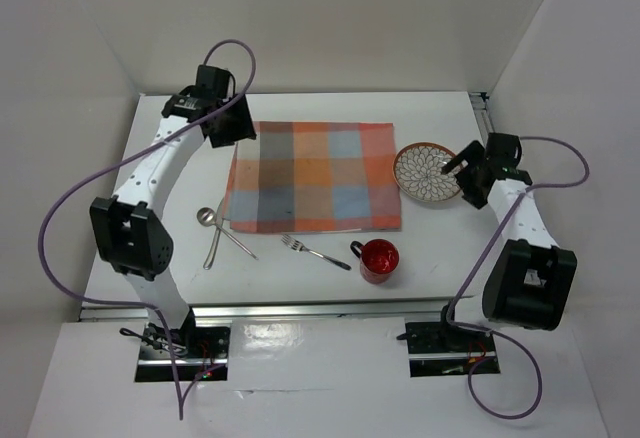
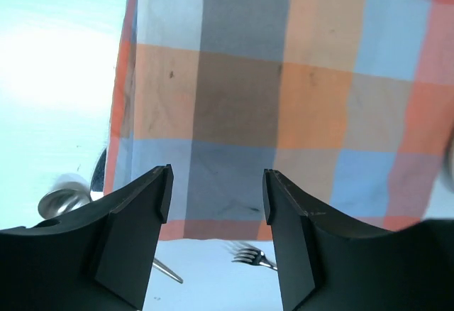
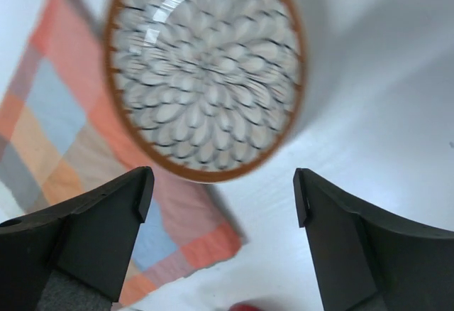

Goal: Set the dinner table for one person

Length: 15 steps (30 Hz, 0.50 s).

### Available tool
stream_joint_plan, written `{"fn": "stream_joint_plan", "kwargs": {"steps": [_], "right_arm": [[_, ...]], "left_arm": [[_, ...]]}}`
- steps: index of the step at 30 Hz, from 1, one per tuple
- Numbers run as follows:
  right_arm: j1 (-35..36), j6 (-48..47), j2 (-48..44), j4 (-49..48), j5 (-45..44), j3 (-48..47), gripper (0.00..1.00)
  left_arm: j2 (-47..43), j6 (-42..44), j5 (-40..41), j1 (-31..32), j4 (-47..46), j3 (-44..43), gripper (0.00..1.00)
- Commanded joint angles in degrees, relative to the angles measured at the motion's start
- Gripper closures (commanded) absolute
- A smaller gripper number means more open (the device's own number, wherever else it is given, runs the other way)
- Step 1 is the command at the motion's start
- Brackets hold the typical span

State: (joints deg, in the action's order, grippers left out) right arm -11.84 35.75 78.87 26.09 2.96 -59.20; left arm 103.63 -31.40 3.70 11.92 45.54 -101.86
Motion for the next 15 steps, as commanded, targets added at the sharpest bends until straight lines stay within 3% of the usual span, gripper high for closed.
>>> {"fn": "stream_joint_plan", "kwargs": {"steps": [1, 11, 15], "right_arm": [[-2.75, 4.33, -0.12, -1.99, 3.27, 4.52, 0.06], [-5.57, 7.67, 8.82, -13.77, 9.25, 9.19, 0.07], [-5.57, 8.90, 12.88, -17.02, 10.57, 9.19, 0.17]], "left_arm": [[-5.88, 1.34, -0.80, 0.21, 0.61, 2.36, 0.30], [-12.40, 2.39, -2.83, 0.21, -1.59, 8.96, 0.30], [-12.40, 2.39, -2.83, 0.21, -1.59, 8.96, 0.30]]}}
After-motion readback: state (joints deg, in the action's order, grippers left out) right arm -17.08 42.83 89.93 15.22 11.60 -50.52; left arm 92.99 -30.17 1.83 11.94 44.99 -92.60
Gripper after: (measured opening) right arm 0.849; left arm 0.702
